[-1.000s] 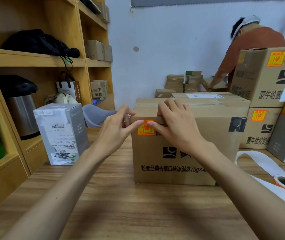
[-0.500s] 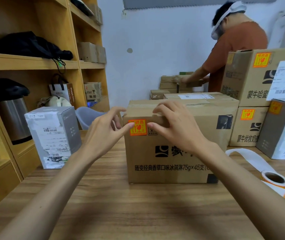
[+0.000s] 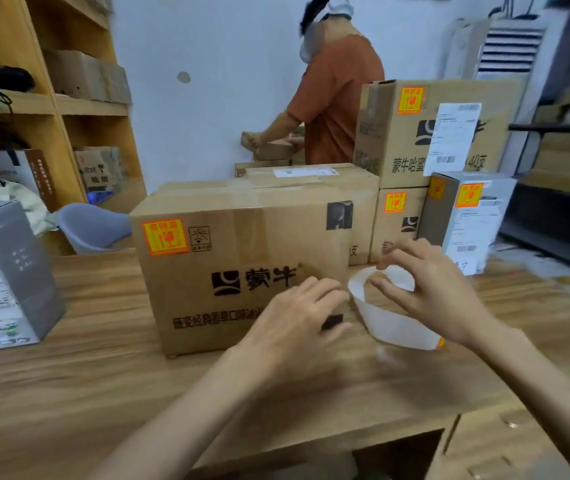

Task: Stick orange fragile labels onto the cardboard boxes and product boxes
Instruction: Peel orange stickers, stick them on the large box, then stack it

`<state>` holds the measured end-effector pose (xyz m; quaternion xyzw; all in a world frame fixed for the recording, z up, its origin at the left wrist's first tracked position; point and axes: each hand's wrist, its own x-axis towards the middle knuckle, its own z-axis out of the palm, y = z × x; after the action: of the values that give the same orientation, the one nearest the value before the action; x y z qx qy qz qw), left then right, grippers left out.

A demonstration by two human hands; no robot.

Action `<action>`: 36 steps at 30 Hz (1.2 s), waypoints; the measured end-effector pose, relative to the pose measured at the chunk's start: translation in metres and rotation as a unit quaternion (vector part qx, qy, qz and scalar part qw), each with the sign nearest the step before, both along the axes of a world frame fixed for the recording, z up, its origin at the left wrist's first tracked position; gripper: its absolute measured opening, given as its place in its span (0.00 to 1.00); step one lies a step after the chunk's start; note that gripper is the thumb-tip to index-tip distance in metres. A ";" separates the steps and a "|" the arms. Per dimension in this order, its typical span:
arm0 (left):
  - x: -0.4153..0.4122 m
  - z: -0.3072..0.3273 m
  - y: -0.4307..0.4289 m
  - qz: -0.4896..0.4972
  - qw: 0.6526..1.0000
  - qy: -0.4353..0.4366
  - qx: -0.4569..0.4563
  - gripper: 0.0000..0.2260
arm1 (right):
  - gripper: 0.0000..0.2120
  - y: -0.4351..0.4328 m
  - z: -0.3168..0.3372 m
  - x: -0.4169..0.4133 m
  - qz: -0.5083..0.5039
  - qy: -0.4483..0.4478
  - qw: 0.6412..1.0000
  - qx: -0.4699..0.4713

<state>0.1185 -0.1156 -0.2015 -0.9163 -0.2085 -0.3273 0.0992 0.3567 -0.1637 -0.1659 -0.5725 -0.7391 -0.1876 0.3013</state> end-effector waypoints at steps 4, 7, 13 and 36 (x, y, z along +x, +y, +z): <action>0.059 -0.016 -0.001 -0.011 0.996 0.055 -0.072 0.20 | 0.14 -0.014 -0.019 0.047 -0.035 -0.007 0.995 -0.098; 0.093 -0.025 0.001 -0.017 0.991 0.082 -0.105 0.21 | 0.15 -0.023 -0.031 0.070 -0.042 -0.002 0.988 -0.147; 0.131 -0.038 0.004 0.014 0.973 0.118 -0.198 0.18 | 0.12 -0.027 -0.055 0.096 -0.043 -0.003 0.984 -0.175; 0.100 -0.034 0.024 0.066 0.967 0.033 -0.243 0.09 | 0.06 -0.011 -0.069 0.078 -0.008 0.029 0.992 -0.126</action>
<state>0.2183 -0.0915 -0.2360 -0.9074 -0.3383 -0.2291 -0.0981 0.4347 -0.1744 -0.2346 -0.6167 -0.7435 -0.0785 0.2463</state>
